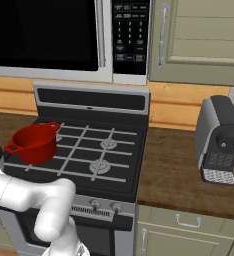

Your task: Pick the kettle from the counter and place it on a stove burner. Then turn the burner on.

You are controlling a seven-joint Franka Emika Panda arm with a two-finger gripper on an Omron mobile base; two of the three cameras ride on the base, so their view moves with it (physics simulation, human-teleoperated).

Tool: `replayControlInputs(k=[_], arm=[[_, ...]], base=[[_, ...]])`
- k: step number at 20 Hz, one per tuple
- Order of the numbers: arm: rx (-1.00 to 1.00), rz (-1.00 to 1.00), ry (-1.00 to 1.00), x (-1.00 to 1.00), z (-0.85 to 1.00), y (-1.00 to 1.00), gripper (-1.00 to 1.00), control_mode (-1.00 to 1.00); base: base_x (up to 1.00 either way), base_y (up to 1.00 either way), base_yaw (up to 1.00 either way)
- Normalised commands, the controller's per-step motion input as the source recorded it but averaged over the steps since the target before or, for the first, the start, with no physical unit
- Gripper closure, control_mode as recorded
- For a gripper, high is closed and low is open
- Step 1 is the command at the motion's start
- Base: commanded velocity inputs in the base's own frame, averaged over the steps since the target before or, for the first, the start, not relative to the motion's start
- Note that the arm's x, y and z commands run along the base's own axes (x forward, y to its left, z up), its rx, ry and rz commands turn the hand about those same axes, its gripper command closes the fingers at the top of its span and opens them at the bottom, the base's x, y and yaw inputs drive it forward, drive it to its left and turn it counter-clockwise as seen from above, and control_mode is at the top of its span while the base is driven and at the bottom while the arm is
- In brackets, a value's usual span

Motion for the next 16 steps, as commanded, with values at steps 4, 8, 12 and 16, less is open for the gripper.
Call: replayControlInputs(k=[4,8,12,16], arm=[[0.00,0.06,-0.16,-0.80,0.29,-0.25,1.00,-1.00],[0.00,0.06,-0.09,-0.86,0.27,-0.30,1.00,-1.00],[0.00,0.07,-0.05,-1.00,0.39,-0.49,1.00,-1.00],[0.00,0.11,-0.08,-0.89,0.57,-0.78,1.00,-1.00]], base=[[0.00,0.00,0.00],[0.00,0.00,0.00],[0.00,0.00,0.00],[0.00,0.00,0.00]])
